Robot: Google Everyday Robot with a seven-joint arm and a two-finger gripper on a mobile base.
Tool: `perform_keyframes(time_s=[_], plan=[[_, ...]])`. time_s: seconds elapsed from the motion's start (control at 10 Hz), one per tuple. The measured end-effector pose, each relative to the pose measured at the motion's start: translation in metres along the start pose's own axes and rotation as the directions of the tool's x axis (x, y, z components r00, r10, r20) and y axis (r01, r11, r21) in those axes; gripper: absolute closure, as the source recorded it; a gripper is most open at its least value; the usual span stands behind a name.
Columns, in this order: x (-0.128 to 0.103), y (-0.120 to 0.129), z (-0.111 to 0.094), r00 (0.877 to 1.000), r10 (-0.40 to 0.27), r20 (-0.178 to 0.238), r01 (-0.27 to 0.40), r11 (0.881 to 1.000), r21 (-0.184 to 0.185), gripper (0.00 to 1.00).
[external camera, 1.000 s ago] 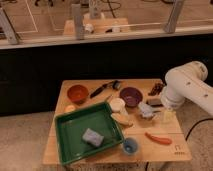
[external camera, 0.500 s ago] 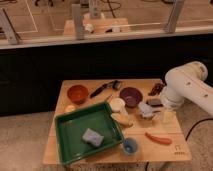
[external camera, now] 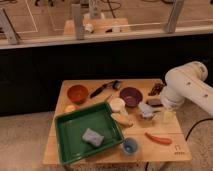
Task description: Place pepper in plastic cup
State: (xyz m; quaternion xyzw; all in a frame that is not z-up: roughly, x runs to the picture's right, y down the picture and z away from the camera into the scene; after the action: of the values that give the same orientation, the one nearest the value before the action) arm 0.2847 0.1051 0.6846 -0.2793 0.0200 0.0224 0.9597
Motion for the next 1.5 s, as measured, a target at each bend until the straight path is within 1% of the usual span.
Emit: perform_keyframes(time_s=[0.8,0.9,1.0,1.2,1.4,1.5], plan=[[0.000,0.000,0.000,1.000,0.000,0.000,0.000,1.000,0.000,0.20],[0.000,0.002,0.003,1.000,0.001,-0.007,-0.001,1.000,-0.004,0.20],[-0.001,0.007,0.011,1.000,0.000,-0.011,0.000,1.000,-0.018,0.20],[0.000,0.025,0.039,1.000,0.007,-0.008,-0.008,0.999,-0.045,0.20],[0.001,0.051,0.064,1.000,0.026,0.005,-0.026,0.998,-0.053,0.20],[0.003,0.061,0.071,0.999,0.032,0.016,-0.031,0.998,-0.056,0.20]])
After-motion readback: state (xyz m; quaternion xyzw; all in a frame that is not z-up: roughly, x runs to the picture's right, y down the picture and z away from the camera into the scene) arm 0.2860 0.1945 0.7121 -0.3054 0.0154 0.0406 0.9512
